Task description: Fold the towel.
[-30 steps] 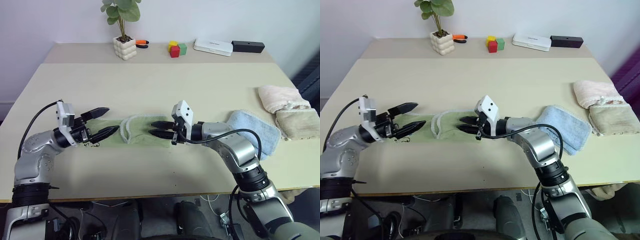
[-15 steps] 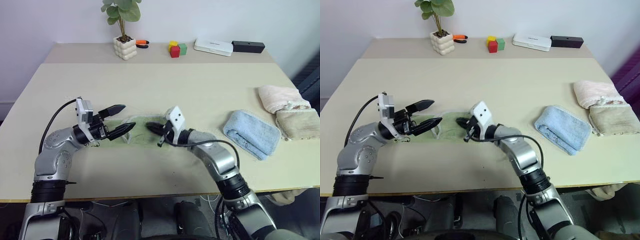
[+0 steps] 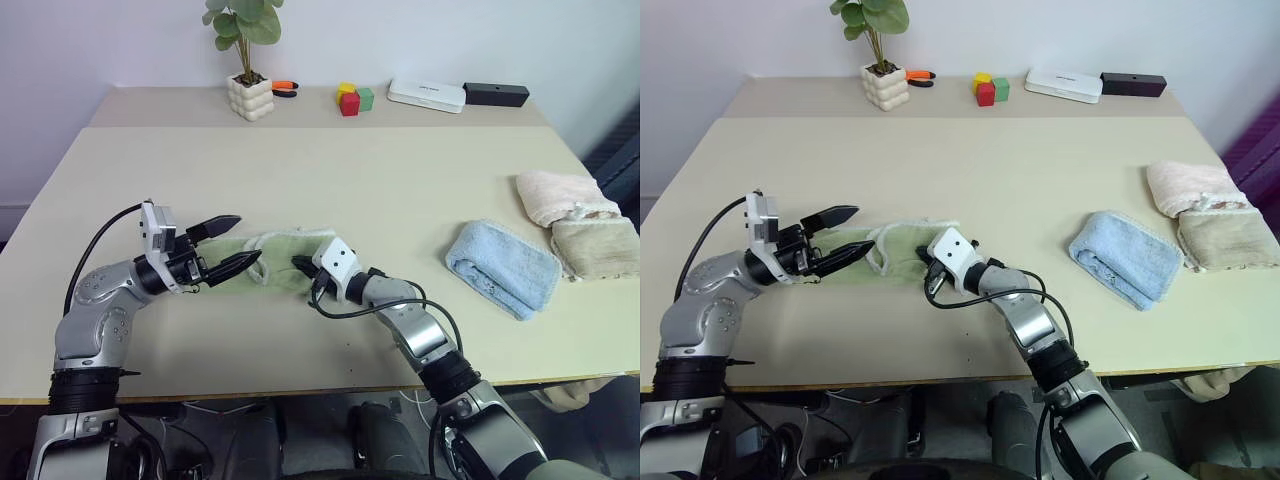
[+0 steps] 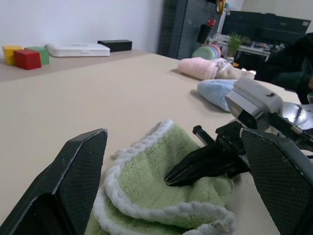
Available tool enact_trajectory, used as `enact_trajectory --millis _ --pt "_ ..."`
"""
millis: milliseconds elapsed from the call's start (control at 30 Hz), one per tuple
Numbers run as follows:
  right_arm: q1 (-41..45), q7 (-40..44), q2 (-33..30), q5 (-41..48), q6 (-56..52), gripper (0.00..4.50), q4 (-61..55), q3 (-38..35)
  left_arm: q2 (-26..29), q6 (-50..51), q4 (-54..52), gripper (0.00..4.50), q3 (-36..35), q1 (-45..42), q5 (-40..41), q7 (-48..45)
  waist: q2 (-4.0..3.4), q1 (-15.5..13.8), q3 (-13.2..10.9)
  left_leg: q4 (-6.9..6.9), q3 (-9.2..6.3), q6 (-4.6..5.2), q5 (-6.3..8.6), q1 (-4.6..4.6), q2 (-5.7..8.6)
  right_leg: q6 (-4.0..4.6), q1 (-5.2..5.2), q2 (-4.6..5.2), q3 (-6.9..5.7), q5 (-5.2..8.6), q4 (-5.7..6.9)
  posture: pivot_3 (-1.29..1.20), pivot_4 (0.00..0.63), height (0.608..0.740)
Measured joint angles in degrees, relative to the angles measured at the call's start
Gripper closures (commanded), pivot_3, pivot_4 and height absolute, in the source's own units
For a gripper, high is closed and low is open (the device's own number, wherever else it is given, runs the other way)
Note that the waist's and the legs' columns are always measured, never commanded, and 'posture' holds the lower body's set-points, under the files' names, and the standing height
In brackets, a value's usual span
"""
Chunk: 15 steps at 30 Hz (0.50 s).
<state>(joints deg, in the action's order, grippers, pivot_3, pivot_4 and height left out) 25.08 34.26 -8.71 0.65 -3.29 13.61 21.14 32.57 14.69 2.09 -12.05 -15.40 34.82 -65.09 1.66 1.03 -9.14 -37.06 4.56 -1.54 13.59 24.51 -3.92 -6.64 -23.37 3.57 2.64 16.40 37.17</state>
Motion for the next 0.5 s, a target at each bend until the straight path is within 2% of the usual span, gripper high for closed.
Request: enact_trajectory --millis 67,200,500 --pt "-0.1 1.7 0.2 1.0 -0.4 3.26 -0.2 -0.3 0.0 0.0 0.0 0.0 0.0 0.0 0.1 0.0 0.0 0.0 0.0 0.0 0.0 0.0 0.0 0.0 0.0 0.0 0.0 0.0 0.0 0.0 0.0 0.0 0.15 0.735" --pt "-0.1 2.1 0.2 0.9 -0.2 1.24 -0.3 -0.3 0.0 0.0 0.0 0.0 0.0 0.0 0.2 0.0 0.0 0.0 0.0 0.0 0.0 0.0 0.0 0.0 0.0 0.0 0.0 0.0 0.0 0.0 0.0 0.0 0.15 0.735" --pt "-0.1 2.0 0.5 1.3 -1.4 1.24 -0.8 -1.8 0.0 0.0 0.0 0.0 0.0 0.0 0.4 -0.2 -0.01 -0.1 0.0 0.0 0.0 0.0 0.0 0.0 0.0 0.0 0.0 0.01 0.0 0.0 0.0 0.0 0.15 0.735"
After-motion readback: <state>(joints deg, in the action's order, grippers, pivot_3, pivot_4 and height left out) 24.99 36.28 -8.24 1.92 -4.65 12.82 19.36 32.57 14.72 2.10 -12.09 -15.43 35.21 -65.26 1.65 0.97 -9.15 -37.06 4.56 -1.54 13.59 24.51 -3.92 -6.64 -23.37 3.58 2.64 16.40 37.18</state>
